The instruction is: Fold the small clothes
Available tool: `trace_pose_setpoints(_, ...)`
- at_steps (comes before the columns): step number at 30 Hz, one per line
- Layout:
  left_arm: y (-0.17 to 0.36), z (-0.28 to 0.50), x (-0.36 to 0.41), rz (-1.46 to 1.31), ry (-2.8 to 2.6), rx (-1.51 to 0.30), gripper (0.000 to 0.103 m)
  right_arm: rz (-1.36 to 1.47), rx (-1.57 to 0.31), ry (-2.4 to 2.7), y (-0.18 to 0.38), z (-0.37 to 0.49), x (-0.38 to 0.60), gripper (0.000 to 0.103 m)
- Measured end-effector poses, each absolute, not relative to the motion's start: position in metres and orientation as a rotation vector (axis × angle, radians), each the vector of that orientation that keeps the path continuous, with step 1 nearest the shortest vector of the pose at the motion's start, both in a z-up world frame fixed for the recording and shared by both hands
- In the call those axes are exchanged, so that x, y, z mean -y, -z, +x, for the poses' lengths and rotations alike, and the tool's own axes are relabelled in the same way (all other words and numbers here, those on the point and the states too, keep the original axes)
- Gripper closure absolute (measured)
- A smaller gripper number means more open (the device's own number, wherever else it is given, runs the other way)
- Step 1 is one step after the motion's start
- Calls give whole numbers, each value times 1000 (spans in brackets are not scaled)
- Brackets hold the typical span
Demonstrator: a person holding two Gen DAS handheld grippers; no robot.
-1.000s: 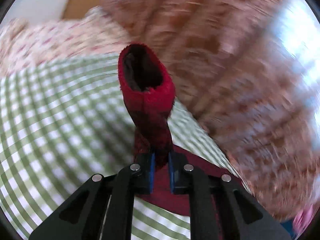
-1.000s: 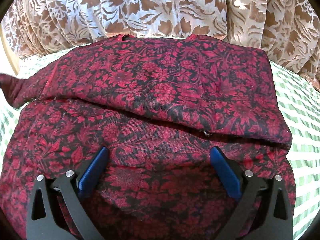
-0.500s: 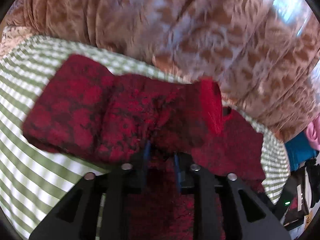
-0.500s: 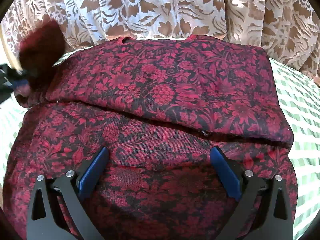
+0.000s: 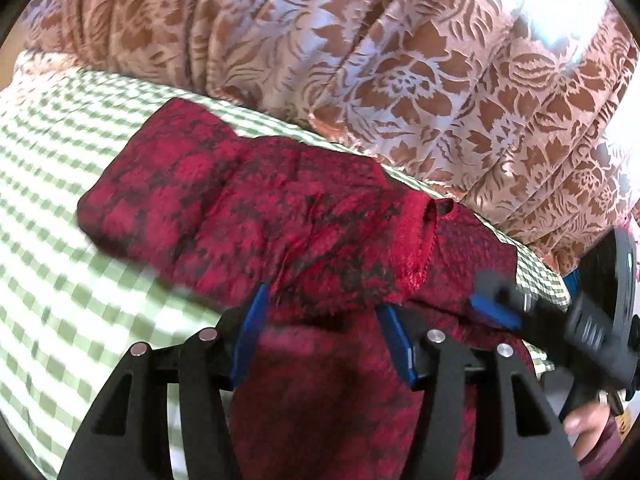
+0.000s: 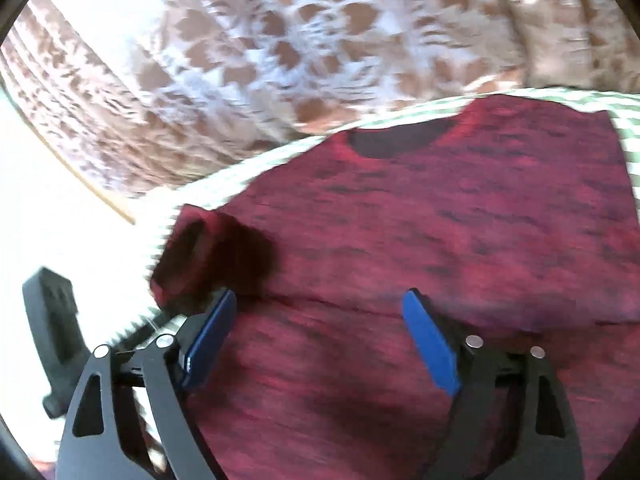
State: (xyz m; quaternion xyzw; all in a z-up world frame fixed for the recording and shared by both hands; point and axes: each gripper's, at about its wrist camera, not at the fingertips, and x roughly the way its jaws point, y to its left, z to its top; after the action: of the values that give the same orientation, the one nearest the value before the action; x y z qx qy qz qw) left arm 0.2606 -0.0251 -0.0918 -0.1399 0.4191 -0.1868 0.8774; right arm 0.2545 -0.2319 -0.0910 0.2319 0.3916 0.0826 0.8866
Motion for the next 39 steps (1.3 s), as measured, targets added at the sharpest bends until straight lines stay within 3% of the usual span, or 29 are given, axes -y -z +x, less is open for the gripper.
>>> trace_pose_setpoints(5,107,250,22,-284,406,-898,37,639,-864,-305,100,288,198,19)
trace_pose_setpoints(12,109,230,19,-263,421,-890,38,626,-928,-280,117,310,171,22)
trace_pose_setpoints(13,110,227,19,-265,418,-888,39,610,-935,-277,119,311,166,27)
trace_pose_setpoints(15,112,224,18,-274,415,-890,43,531,-958,-256,123,314,153,65)
trace_pose_setpoints(17,114,223,19,-268,410,-894,45,466,-970,-242,125,314,146,86)
trace_pose_setpoints(18,115,222,19,-255,399,-891,47,437,-953,-236,119,312,144,91)
trace_pose_setpoints(24,119,223,18,-245,370,-918,47,310,-690,-176,30,280,180,92)
trace_pose_setpoints(28,123,224,19,-248,358,-937,47,297,-629,-50,5,268,242,92)
trace_pose_setpoints(39,122,224,29,-183,328,-960,46,463,-735,284,71,242,390,92)
